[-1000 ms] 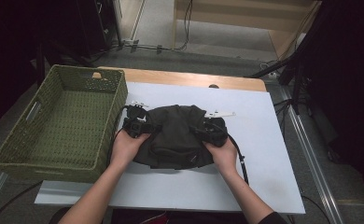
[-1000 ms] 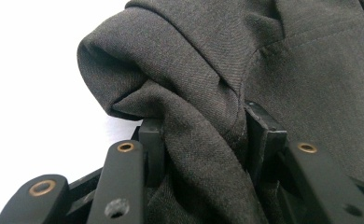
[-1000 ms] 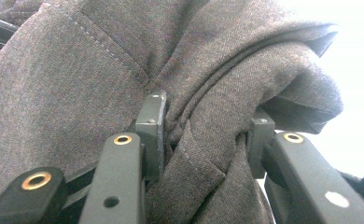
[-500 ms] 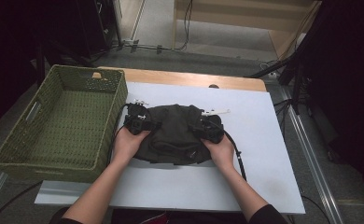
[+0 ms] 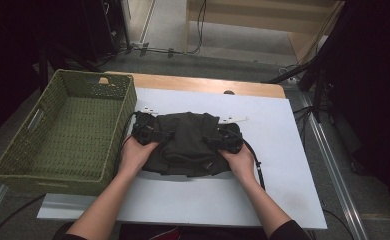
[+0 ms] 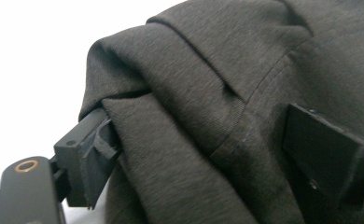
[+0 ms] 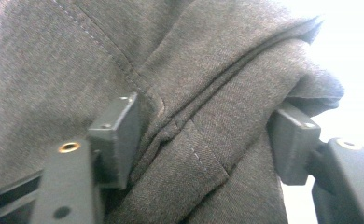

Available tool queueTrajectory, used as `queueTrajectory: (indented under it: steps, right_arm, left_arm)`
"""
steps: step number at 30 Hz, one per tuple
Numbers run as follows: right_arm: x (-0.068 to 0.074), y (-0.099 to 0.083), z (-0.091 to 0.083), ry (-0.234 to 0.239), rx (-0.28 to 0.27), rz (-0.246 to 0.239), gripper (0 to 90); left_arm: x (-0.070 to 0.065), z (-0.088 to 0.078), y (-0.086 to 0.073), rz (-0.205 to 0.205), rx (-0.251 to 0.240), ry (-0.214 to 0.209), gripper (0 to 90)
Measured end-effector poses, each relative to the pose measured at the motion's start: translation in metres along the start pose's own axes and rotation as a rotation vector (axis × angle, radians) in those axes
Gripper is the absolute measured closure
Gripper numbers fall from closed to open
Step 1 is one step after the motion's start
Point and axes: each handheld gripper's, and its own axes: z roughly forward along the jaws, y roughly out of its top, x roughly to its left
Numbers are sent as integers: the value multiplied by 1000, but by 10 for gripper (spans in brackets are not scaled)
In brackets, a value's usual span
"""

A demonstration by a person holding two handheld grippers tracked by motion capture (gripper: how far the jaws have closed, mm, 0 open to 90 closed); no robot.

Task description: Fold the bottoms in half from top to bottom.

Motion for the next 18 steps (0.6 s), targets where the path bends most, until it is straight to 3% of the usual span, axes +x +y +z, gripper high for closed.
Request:
queueTrajectory:
  steps: [3,9,11,18]
  right_arm:
    - [-1,0,-2,-5,2,-19,230]
    - [-8,0,-12,31,3,-31,0]
    - [-11,-1,-17,58,8,-27,0]
    - [-13,-4,-34,56,19,-57,0]
  left_arm:
    - [-1,2,0,-2,1,-24,0]
    - [-5,2,0,26,5,-45,0]
    - [-6,2,1,36,5,-51,0]
    - [-10,4,1,50,12,-41,0]
